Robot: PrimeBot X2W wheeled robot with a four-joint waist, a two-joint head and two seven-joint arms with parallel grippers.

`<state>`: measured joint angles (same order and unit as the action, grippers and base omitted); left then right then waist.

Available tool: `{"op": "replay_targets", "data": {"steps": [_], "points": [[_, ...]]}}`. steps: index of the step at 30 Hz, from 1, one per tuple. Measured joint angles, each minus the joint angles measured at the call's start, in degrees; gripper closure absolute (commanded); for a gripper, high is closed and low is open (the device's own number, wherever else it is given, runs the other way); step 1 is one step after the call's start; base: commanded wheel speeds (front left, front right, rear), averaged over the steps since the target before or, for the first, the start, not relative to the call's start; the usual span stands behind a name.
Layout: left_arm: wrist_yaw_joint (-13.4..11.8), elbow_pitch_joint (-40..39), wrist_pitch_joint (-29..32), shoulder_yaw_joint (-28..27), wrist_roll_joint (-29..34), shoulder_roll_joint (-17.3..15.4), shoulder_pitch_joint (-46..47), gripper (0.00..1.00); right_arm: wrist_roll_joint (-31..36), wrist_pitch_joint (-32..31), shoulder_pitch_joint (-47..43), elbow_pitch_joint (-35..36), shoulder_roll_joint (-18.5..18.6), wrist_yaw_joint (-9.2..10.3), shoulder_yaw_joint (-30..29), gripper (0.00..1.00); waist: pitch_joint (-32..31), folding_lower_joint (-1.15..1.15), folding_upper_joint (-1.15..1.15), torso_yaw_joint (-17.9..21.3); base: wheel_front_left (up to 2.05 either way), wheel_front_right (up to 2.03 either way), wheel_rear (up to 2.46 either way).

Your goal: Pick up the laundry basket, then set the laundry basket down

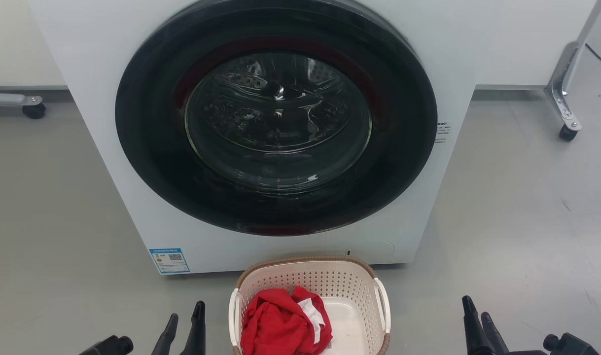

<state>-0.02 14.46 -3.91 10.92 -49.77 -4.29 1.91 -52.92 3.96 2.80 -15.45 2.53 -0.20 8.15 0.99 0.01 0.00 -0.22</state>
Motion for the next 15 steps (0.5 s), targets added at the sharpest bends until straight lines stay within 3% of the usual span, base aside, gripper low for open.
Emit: {"op": "replay_targets", "data": {"steps": [15], "points": [[-2.07, 0.00, -3.26, 3.69, 14.04, -0.32, 0.00, 0.00, 12.85, 3.22, -0.02, 0.03, 0.15, 2.24, 4.14, 0.00, -0.31, -0.01, 0.00, -0.06, 0.00, 0.00, 0.00]]}}
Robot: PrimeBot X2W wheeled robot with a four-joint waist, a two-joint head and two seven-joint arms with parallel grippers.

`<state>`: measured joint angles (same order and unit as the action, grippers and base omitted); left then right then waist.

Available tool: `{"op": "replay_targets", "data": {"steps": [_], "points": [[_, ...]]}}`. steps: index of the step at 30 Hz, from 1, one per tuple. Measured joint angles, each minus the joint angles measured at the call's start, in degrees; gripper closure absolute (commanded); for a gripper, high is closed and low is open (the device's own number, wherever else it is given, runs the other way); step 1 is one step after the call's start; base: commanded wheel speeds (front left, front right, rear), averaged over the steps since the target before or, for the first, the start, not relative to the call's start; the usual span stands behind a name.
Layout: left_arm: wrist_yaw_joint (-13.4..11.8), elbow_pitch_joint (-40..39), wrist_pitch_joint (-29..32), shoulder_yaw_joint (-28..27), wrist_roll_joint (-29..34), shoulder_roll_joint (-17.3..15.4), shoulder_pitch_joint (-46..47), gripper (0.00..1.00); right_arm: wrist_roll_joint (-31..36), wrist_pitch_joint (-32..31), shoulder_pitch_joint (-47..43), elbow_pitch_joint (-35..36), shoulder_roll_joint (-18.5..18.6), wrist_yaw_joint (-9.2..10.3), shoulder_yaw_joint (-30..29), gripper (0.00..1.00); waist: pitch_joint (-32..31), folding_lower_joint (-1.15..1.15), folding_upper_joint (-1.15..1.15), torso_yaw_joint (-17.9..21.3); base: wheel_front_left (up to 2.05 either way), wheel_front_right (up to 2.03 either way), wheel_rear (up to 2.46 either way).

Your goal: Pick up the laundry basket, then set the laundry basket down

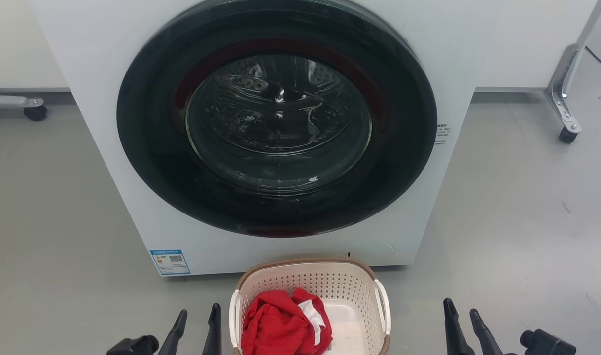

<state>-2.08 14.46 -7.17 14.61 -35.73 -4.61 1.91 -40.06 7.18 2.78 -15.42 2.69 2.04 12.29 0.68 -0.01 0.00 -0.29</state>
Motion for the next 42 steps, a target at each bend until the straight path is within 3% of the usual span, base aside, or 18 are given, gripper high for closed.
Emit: {"op": "replay_targets", "data": {"steps": [35, 42], "points": [[-5.01, -2.81, -7.15, 4.89, 25.39, 0.32, -0.24, 0.00, 26.10, 7.11, -0.95, 3.14, 0.15, 4.58, 6.38, 0.00, -0.69, 0.00, 0.00, 0.45, 0.00, 0.00, 0.00], [-5.04, -2.92, -7.15, 4.11, 24.69, 0.67, -0.54, 0.00, 26.09, 7.11, -0.99, 3.49, 0.16, 4.58, 4.80, 0.00, -0.61, 0.00, 0.00, 0.45, 0.00, 0.00, 0.00]]}}
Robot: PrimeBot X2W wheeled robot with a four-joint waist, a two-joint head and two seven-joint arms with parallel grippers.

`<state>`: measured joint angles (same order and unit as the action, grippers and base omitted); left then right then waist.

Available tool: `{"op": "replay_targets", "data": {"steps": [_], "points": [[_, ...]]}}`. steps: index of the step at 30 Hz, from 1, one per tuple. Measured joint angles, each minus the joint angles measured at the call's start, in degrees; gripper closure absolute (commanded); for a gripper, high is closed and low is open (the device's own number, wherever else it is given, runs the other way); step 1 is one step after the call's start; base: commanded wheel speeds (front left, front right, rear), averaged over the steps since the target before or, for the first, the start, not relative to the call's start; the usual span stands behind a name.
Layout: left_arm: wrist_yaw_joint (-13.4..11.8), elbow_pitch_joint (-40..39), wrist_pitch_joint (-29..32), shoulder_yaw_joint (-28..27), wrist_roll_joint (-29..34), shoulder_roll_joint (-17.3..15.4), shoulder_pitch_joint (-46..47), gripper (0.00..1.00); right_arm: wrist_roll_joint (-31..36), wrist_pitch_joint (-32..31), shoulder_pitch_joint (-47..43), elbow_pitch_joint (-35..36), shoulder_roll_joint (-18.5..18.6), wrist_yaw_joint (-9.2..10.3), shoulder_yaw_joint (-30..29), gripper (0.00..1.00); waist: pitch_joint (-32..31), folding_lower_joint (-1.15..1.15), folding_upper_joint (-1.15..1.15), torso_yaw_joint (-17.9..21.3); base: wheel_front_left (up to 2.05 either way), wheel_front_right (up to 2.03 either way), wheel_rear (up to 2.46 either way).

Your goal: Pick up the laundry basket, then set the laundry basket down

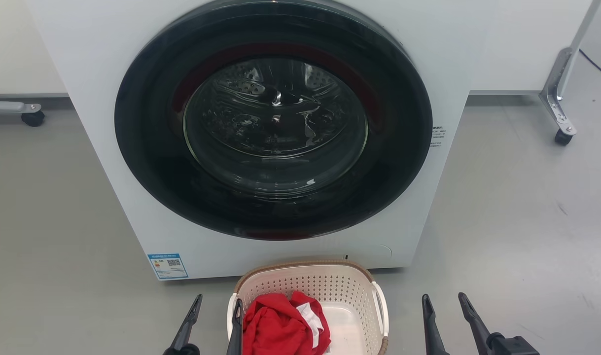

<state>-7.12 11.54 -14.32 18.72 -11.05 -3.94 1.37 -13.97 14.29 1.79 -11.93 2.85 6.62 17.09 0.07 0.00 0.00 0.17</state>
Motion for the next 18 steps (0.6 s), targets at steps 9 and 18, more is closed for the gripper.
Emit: {"op": "replay_targets", "data": {"steps": [9, 18], "points": [[0.07, 0.02, 0.00, -0.85, -1.93, 0.32, -0.54, 0.00, -0.20, 0.00, -0.03, 0.54, -0.01, 0.00, -1.43, 0.00, 0.04, 0.01, 0.00, 0.14, 0.00, 0.00, 0.00], [0.08, -0.43, 0.00, -1.13, -2.01, 0.42, -0.53, 0.00, -0.20, 0.00, -0.08, 0.89, -0.02, 0.00, -1.85, 0.00, -0.09, 0.01, 0.00, 0.05, 0.00, 0.00, 0.00]]}}
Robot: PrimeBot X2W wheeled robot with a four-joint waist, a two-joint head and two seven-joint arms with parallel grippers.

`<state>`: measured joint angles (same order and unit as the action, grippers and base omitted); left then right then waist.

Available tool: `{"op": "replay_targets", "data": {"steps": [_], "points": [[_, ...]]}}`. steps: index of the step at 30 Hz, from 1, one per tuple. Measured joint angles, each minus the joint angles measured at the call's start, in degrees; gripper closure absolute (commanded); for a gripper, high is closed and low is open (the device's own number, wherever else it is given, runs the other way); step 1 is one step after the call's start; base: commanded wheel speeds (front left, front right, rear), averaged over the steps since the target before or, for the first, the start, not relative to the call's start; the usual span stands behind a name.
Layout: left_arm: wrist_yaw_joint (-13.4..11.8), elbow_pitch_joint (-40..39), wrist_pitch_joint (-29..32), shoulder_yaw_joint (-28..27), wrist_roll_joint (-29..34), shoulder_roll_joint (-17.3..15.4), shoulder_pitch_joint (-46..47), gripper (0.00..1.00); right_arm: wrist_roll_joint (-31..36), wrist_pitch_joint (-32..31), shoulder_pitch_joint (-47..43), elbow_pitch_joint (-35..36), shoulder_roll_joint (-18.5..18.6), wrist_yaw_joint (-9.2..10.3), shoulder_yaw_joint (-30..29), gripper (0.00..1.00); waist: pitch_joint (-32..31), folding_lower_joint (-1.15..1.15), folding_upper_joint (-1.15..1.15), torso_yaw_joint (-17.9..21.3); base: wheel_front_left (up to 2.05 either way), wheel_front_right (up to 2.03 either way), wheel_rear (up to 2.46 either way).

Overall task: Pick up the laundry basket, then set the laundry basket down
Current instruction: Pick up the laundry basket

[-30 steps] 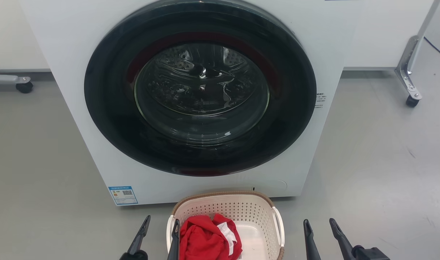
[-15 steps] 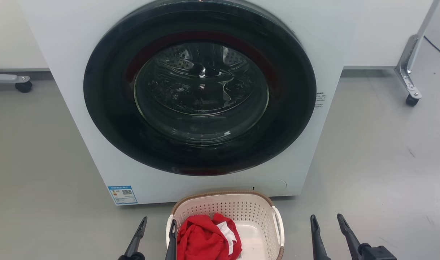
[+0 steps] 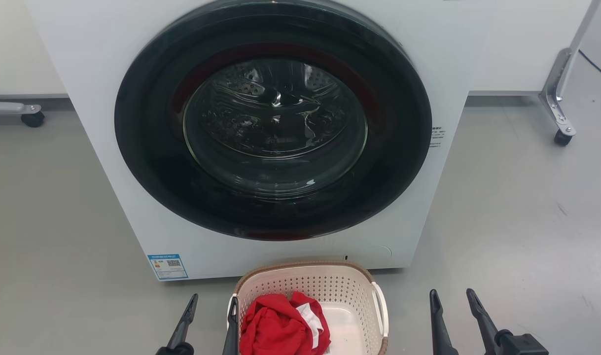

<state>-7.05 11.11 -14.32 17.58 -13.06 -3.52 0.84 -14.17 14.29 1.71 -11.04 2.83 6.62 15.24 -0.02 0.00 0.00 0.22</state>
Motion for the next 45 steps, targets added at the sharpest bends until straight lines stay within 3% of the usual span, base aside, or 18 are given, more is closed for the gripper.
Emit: {"op": "replay_targets", "data": {"steps": [29, 45], "points": [[0.43, -0.70, 0.00, -0.52, -0.09, 0.21, -0.15, 0.00, 0.07, 0.00, -1.01, 0.88, -0.03, -0.18, -0.36, 0.00, 0.39, 0.00, 0.00, -0.05, 0.00, 0.00, 0.00], [0.43, -2.22, 0.00, -1.29, -0.09, 0.40, 2.80, 0.00, 0.62, 0.00, 2.11, 1.78, -0.05, -1.16, -1.74, 0.00, 8.32, 0.00, 0.00, -0.10, 0.00, 0.00, 0.00]]}}
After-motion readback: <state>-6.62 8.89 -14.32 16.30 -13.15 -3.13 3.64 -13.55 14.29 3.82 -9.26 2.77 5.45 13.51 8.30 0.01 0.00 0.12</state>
